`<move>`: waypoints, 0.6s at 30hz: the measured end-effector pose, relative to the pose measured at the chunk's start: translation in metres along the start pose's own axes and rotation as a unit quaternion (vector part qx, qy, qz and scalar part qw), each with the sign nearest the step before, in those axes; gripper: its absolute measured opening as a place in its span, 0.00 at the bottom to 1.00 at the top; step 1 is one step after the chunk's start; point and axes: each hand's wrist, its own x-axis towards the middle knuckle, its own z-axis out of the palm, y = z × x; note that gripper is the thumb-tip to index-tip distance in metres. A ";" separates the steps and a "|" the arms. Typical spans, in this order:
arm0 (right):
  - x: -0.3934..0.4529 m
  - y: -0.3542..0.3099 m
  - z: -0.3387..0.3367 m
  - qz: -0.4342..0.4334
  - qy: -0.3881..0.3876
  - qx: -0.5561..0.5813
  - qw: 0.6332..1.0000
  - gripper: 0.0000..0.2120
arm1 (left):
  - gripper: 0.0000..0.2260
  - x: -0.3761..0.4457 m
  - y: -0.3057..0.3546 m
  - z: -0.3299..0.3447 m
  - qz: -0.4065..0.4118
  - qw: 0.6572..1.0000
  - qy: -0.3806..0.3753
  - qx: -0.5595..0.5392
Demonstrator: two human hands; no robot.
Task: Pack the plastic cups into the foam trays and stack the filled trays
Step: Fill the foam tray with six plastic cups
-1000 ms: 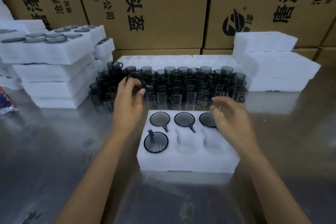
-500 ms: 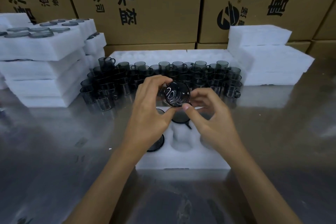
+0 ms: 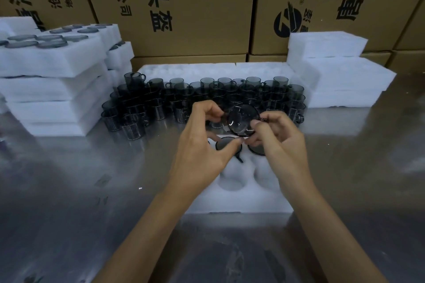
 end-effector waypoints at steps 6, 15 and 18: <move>0.000 -0.002 -0.008 -0.055 -0.052 -0.112 0.991 0.08 | 0.34 0.006 -0.005 -0.013 0.034 0.988 -0.152 0.021; -0.008 0.008 0.006 -0.037 -0.091 -0.093 0.991 0.12 | 0.27 0.000 -0.005 -0.001 -0.037 0.991 -0.094 0.085; -0.006 0.007 0.003 -0.063 -0.092 -0.130 0.985 0.17 | 0.33 0.002 -0.006 -0.005 -0.080 0.982 -0.166 0.050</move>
